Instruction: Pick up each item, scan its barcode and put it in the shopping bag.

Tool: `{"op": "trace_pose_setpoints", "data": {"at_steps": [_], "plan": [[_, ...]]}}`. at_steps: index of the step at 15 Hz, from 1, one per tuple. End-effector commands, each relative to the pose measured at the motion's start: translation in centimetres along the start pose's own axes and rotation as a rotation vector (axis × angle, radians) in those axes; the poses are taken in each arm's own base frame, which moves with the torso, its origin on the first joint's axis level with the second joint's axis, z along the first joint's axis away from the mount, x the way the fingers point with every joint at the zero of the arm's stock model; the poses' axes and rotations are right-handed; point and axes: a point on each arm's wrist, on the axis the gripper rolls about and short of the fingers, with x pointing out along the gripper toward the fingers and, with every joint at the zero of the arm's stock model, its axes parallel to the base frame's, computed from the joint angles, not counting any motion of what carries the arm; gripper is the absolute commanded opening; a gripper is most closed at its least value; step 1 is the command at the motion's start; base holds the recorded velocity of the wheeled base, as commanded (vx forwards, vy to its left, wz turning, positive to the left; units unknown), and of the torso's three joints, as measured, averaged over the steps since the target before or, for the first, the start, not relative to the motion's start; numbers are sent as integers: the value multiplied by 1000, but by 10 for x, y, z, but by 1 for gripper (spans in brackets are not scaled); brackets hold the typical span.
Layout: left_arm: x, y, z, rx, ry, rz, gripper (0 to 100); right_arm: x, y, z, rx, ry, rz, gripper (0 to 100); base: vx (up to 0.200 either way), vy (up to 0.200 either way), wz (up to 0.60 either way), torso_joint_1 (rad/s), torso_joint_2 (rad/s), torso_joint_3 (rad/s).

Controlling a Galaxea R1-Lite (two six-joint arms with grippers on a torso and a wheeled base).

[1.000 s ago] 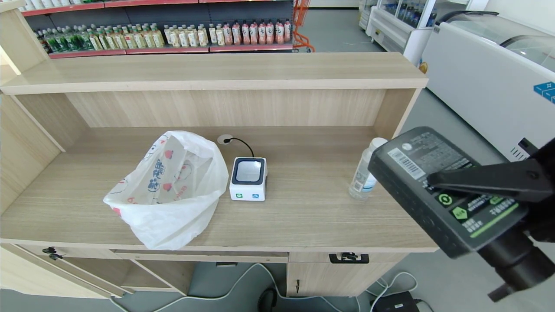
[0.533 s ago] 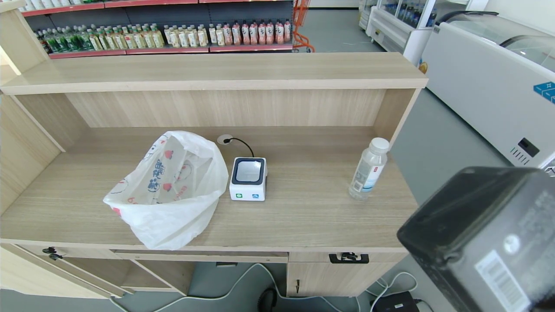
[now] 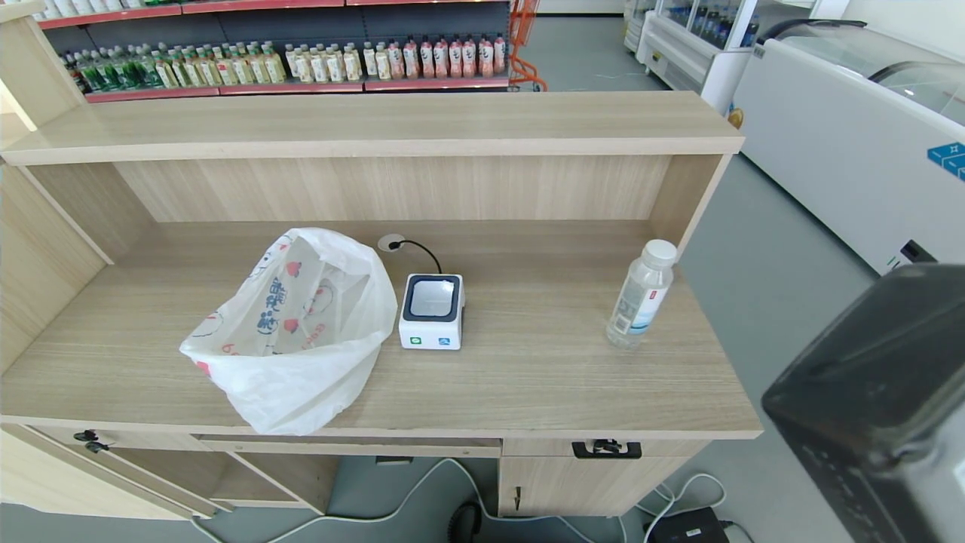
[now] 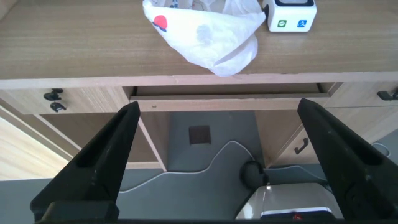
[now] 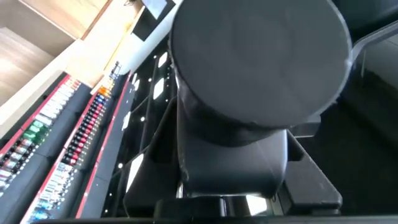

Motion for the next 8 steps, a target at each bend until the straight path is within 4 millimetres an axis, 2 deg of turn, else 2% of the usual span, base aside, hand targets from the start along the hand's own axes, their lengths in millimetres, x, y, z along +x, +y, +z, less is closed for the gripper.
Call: {"op": "trace_pose_setpoints", "data": {"at_steps": [1, 8], "plan": [[0, 0, 0, 0, 0, 0, 100, -3, -3, 0, -13, 8, 4, 0, 0, 0, 0, 0, 0, 0], [0, 0, 0, 0, 0, 0, 100, -4, -5, 0, -2, 13, 8, 0, 0, 0, 0, 0, 0, 0]]}}
